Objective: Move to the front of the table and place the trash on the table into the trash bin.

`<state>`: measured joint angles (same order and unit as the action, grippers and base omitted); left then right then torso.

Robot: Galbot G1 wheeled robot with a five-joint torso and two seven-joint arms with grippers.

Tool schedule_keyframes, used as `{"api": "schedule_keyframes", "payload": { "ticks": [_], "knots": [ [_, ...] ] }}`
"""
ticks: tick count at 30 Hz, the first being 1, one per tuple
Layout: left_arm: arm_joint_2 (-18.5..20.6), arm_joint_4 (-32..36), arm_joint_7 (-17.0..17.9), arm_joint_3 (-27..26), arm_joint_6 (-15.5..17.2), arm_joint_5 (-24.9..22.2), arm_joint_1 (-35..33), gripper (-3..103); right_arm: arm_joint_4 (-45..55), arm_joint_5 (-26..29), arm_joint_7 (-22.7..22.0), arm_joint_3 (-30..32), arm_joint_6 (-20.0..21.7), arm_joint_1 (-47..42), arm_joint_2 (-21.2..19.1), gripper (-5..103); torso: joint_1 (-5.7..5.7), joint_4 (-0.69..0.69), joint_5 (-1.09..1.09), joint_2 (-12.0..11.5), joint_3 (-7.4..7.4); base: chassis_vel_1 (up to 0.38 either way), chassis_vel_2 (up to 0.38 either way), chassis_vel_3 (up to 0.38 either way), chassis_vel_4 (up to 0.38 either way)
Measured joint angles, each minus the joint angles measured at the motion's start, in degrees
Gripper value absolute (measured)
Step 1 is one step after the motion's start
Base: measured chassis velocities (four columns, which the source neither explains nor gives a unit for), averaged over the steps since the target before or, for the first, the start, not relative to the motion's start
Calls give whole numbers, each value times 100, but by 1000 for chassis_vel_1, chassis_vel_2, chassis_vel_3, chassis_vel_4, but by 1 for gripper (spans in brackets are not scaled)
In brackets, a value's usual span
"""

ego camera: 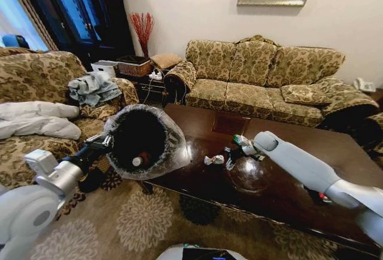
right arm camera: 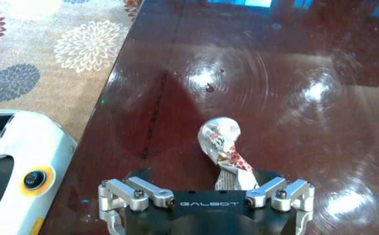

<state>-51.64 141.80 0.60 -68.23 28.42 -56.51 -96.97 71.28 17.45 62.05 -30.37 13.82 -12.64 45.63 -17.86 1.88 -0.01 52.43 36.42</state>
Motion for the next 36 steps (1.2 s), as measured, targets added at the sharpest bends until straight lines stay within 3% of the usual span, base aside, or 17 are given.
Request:
{"api": "schedule_keyframes", "payload": {
  "ticks": [14, 22, 29, 31, 36],
  "knots": [
    [62, -25, -2, -105, 33, -69, -21, 1, -529, -214, -40, 126, -206, -71, 435, 103, 0, 0, 0, 0, 0, 0, 0, 0, 0],
    [1, -16, 2, -121, 85, -64, -60, 1, -575, -196, -128, 156, -258, -115, 424, 83, 0, 0, -1, 0, 0, 0, 0, 0, 0],
    [16, 4, 22, -207, 87, -113, -58, 1, -686, -218, -167, 248, -335, -252, 436, 50, 0, 0, 1, 0, 0, 0, 0, 0, 0],
    [26, 11, 26, -238, 87, -143, -60, 1, -687, -230, -167, 270, -343, -286, 439, 50, 0, 0, 0, 0, 0, 0, 0, 0, 0],
    [80, 42, 67, -332, 91, -256, -70, 1, -655, -253, -190, 389, -366, -422, 468, 32, 0, 0, 0, 1, -1, 0, 0, 0, 0]
  ]
}}
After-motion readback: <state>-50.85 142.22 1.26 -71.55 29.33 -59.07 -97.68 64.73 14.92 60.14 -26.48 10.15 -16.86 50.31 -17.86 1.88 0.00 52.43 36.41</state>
